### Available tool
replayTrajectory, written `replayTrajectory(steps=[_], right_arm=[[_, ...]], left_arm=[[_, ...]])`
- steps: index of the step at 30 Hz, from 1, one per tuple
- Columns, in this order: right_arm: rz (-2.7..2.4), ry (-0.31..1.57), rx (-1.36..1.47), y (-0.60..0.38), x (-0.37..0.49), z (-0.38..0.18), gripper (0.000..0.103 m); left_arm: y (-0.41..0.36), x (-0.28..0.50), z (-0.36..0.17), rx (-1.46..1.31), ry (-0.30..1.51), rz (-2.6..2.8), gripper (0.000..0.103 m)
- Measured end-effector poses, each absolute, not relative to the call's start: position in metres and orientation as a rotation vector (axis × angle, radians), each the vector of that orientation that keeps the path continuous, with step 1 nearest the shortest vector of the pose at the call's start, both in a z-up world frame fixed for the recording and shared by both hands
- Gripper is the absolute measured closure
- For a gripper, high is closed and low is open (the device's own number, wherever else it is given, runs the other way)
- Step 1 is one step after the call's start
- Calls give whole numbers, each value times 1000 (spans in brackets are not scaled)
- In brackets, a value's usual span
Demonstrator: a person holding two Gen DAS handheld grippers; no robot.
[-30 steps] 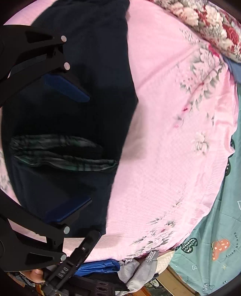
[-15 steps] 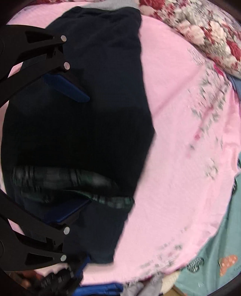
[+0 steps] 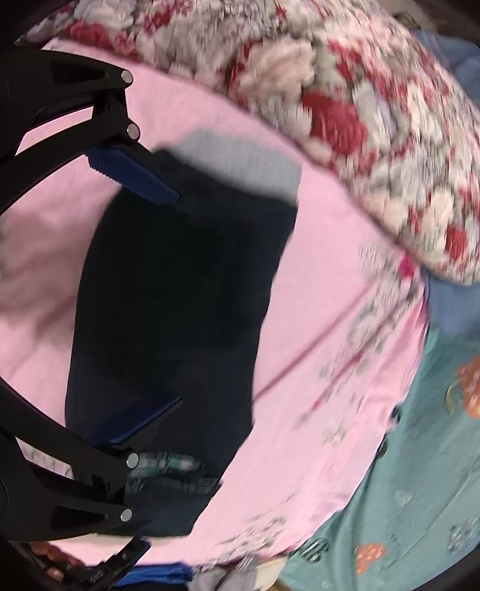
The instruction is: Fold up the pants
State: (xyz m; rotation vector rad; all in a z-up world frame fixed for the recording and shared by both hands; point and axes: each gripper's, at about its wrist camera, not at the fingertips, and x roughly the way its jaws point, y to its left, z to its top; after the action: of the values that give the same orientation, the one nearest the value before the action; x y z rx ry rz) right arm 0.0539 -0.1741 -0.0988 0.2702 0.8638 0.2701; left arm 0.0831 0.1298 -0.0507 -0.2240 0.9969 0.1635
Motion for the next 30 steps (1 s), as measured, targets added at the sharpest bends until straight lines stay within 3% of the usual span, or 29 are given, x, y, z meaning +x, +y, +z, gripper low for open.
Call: replayTrajectory(steps=[8,10,11,12,23,25,27,30], right_arm=[[245,859,349,-173,49,-96,65],[228,845,343,-169,47,-93,49],[217,840,334,-166,46,-92,46],[210,841,320,-162,47,-92,45],[228,870,289,-129,57,-91,45],[224,872,276,-126,58,-92,45],[232,869,283,-125,57,-91,45],[231,862,296,-128,54,-89,45]], left_arm=[[223,94,-87,-303,1054,366,2],[237,96,-98,-403,1077,309,4],[239,98,-101,-426,1076,286,16],[241,103,-101,-414,1074,273,17],[231,116,-101,-366,1106,246,17],[225,116,-102,-330,1086,237,26],[219,118,-98,-363,1076,170,65],[206,116,-82,-348,1049,177,70]])
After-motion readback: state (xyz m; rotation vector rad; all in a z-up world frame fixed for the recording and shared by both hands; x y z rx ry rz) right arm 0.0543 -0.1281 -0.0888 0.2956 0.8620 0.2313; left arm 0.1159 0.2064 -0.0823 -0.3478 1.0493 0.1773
